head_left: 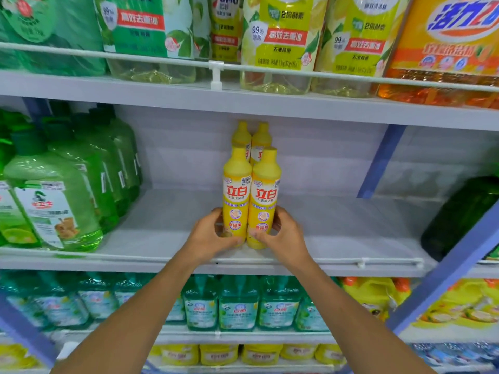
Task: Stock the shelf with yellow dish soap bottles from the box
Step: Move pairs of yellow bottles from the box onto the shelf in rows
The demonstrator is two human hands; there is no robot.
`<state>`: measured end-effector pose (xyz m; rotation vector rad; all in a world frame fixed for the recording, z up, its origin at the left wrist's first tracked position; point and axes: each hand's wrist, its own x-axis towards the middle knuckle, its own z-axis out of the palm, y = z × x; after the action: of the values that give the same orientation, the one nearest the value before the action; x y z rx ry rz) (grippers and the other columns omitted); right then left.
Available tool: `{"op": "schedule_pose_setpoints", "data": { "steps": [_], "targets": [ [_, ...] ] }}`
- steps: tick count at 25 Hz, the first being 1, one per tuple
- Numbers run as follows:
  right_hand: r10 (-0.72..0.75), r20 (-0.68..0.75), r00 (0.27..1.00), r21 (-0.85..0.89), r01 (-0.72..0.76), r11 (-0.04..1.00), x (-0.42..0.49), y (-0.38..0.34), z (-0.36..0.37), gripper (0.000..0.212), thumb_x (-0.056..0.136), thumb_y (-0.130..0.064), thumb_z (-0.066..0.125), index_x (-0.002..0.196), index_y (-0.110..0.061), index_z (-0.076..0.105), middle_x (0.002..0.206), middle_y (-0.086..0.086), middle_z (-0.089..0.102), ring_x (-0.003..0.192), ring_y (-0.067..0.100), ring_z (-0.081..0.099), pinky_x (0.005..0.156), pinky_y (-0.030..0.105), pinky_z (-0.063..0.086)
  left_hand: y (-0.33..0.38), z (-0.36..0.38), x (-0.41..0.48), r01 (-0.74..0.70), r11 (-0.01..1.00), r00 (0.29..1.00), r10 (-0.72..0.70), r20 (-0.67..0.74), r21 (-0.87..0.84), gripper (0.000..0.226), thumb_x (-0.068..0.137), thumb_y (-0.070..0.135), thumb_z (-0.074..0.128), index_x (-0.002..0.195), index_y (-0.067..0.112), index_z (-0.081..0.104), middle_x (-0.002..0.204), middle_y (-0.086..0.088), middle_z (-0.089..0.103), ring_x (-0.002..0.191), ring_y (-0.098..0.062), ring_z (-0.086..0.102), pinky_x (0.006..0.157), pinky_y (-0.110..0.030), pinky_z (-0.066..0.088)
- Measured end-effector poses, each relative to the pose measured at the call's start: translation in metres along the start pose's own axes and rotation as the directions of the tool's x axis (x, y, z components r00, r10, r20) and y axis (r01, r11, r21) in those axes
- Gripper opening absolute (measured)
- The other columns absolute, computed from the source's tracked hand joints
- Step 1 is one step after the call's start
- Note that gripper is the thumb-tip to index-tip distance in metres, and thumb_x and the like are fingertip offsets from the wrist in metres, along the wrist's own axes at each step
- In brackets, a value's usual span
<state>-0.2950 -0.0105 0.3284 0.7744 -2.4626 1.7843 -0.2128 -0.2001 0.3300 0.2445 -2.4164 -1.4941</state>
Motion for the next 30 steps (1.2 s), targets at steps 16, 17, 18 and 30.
{"op": "schedule_pose_setpoints", "data": {
  "steps": [16,17,18,30],
  "targets": [
    [0.097,-0.084,0.992,0.138,-0.085,0.987,0.061,0.043,0.023,0.04,0.076,-0.015,0.088,0.11,-0.025,0.068,0.106,-0.004,0.076,0.089,0.008,0.073,0.073,0.021,0.058,-0.033,0.028,0.066,0.053,0.998,0.97,-0.058,-0.238,-0.026,0.054,0.061,0.038,0.094,0.102,0.027,0.061,0.093,0.009,0.075,0.084,-0.012,0.073,0.081,-0.041,0.061],
    [0.102,-0.094,0.99,0.155,-0.087,0.984,0.066,0.046,0.026,0.04,0.076,-0.015,0.088,0.109,-0.026,0.068,0.105,-0.003,0.076,0.088,0.008,0.073,0.071,0.018,0.057,-0.037,0.03,0.071,0.056,0.998,0.964,-0.059,-0.261,-0.019,0.053,0.06,0.04,0.093,0.1,0.027,0.061,0.092,0.01,0.075,0.083,-0.012,0.073,0.08,-0.041,0.061],
    [0.107,-0.103,0.989,0.154,-0.09,0.984,0.071,0.048,0.03,0.04,0.075,-0.019,0.089,0.107,-0.03,0.067,0.105,-0.004,0.076,0.087,0.009,0.072,0.071,0.017,0.056,-0.04,0.032,0.076,0.06,0.998,0.957,-0.059,-0.284,-0.006,0.052,0.061,0.041,0.092,0.1,0.027,0.06,0.091,0.01,0.075,0.082,-0.011,0.072,0.078,-0.041,0.061],
    [0.033,-0.133,0.991,0.07,-0.024,0.997,0.11,0.069,0.036,0.043,0.075,-0.026,0.09,0.106,-0.033,0.061,0.103,-0.014,0.073,0.09,-0.002,0.071,0.08,0.018,0.057,-0.055,0.035,0.118,-0.06,0.995,0.96,0.035,-0.279,-0.085,0.043,0.072,0.02,0.089,0.106,0.027,0.065,0.101,0.011,0.075,0.089,-0.006,0.072,0.085,-0.036,0.061]
  ]
}}
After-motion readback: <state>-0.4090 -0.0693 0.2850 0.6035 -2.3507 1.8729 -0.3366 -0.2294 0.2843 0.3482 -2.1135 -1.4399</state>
